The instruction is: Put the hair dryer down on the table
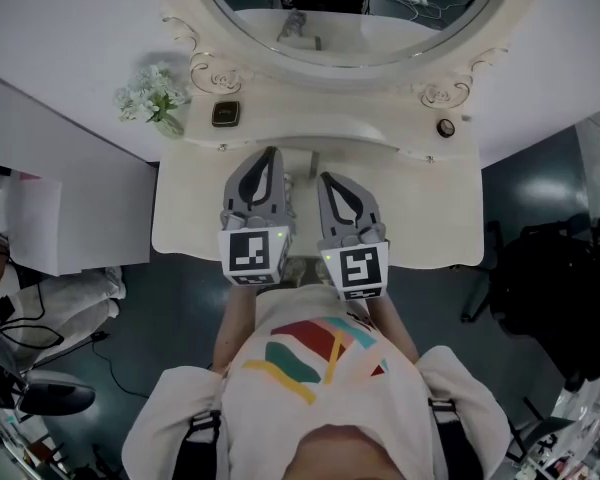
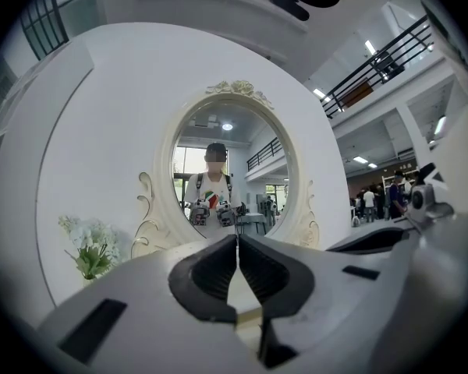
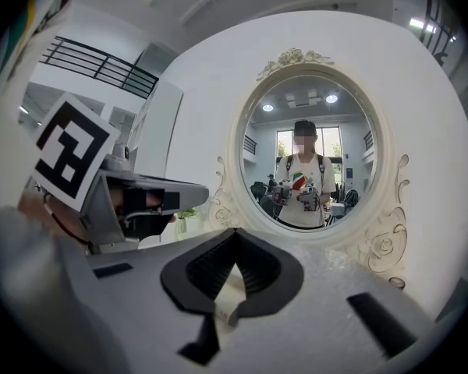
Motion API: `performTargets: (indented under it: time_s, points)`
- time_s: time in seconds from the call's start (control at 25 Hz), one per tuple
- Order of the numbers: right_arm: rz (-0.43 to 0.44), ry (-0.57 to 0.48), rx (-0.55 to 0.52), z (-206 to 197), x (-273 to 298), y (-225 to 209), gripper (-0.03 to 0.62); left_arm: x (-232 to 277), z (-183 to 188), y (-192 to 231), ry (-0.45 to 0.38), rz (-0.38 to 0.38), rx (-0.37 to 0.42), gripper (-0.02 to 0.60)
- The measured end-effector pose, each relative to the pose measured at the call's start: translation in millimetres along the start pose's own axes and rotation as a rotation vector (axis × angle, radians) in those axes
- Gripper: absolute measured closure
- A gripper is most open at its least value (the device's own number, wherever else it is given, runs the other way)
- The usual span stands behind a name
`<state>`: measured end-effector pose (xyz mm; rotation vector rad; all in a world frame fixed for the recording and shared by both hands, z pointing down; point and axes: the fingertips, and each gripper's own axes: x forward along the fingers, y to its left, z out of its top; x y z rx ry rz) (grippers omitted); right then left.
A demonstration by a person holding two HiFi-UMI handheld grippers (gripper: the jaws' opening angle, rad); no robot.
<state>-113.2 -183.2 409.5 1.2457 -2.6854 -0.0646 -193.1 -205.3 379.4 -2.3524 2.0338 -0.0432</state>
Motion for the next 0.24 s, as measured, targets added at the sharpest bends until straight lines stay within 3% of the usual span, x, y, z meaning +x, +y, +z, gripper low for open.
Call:
performTargets:
  time_s: [0.24]
  points:
    - [0.000, 0.005, -0.005, -1.5, 1.6, -1.4, 0.594, 3.0, -6.9, -3.6, 0.021, -0.014, 0.003, 0.569]
